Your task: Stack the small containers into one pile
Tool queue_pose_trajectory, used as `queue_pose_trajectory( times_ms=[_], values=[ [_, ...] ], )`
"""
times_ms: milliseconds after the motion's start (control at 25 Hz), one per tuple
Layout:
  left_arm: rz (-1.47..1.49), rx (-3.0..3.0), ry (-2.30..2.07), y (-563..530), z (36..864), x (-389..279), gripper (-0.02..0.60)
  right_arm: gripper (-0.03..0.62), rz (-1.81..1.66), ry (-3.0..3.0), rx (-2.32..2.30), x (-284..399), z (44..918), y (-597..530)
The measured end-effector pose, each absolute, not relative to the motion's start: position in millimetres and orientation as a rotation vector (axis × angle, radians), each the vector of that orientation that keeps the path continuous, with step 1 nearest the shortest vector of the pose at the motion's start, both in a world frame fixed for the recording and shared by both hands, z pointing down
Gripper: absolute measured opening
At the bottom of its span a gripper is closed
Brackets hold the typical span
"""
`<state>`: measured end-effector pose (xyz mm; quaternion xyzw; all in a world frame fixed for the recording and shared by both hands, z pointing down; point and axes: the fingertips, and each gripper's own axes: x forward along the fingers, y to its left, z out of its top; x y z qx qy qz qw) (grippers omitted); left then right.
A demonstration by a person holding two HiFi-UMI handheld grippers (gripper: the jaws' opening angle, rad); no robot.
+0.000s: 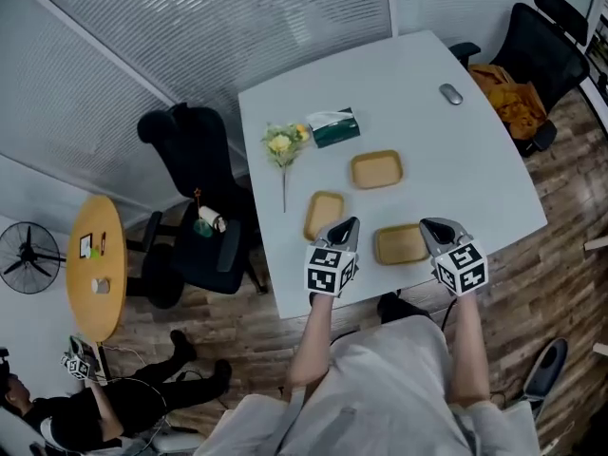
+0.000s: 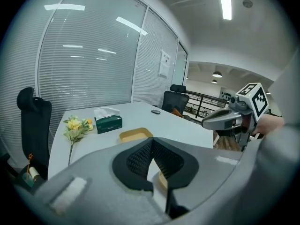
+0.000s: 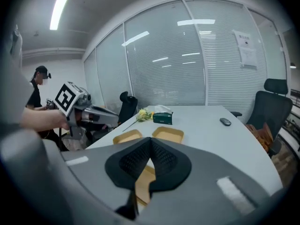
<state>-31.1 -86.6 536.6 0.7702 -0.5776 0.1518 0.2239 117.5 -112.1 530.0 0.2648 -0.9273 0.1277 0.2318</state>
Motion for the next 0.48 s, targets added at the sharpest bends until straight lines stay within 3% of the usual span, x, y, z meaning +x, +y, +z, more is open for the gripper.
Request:
queue_pose_trajectory(
  times_ms=[480],
  values=[
    [0.495, 2.008, -1.571, -101, 589, -36, 0.006, 0.002, 0.166, -2.339, 0.242, 91, 618, -92]
  ],
)
